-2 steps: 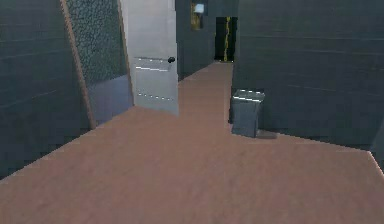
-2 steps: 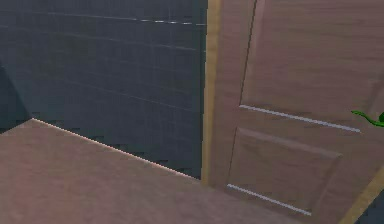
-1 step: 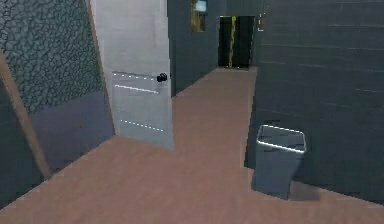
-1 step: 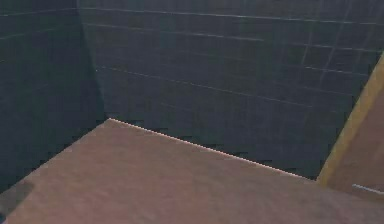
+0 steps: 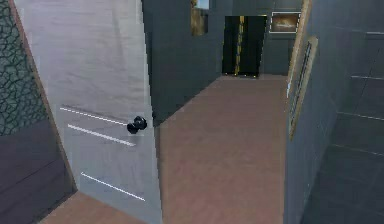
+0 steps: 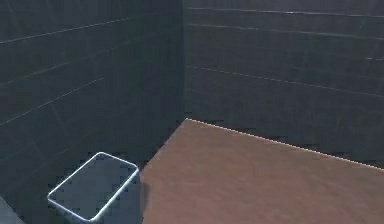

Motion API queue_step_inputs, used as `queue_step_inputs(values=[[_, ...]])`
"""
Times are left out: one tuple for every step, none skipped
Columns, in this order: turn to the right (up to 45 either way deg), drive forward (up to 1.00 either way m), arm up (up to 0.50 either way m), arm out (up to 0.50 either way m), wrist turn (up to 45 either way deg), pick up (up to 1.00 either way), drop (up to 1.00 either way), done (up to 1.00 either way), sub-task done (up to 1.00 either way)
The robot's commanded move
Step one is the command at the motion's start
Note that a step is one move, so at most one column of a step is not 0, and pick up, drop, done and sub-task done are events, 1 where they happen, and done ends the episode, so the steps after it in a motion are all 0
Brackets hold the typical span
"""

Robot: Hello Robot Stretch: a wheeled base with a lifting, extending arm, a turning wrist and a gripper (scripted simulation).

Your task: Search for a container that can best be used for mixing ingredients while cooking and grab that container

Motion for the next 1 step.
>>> queue_step_inputs(values=[[3.0, 0.0, 0.0, 0.0, 0.0, 0.0, 0.0, 0.0, 0.0]])
